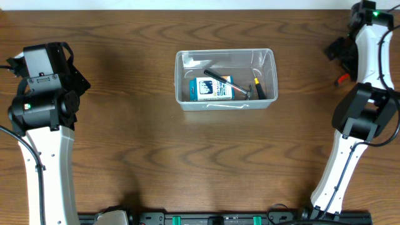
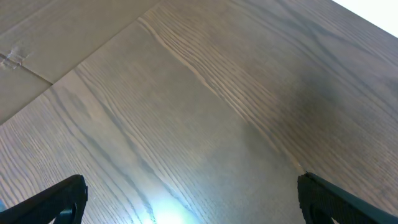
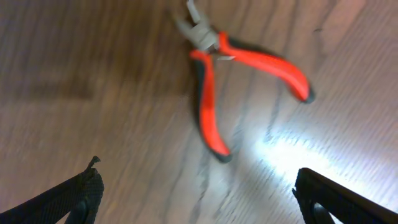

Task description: Pack container

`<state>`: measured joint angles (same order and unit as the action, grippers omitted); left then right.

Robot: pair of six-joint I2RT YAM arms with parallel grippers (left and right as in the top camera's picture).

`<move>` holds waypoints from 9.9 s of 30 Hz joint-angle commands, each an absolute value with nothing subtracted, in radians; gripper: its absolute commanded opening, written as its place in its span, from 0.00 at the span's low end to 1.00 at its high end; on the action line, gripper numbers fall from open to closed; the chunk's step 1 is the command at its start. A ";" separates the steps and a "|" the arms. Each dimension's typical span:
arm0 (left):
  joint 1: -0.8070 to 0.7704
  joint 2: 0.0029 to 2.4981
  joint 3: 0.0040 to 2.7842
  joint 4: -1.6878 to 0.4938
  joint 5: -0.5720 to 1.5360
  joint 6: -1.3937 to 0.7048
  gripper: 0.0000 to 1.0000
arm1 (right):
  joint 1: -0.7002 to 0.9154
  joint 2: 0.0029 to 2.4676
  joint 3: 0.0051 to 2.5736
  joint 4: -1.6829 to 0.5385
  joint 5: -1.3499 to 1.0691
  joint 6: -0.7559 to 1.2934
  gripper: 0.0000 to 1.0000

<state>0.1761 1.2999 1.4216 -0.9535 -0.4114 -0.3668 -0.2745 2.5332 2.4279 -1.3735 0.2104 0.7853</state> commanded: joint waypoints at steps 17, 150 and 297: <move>0.180 1.302 1.429 -0.953 -0.431 -0.376 0.98 | -0.313 2.538 2.279 -1.262 0.228 0.778 0.99; 0.180 1.302 1.429 -0.953 -0.431 -0.376 0.98 | 0.344 2.463 2.917 -1.605 -0.039 0.028 0.01; 0.180 1.326 1.429 -0.957 -0.431 -0.376 0.98 | 0.132 1.121 2.601 -1.449 0.261 0.194 0.99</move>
<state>0.1761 1.3220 1.4216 -0.9543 -0.4114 -0.3668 0.1173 1.1606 2.6759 -1.4345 0.2214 0.1799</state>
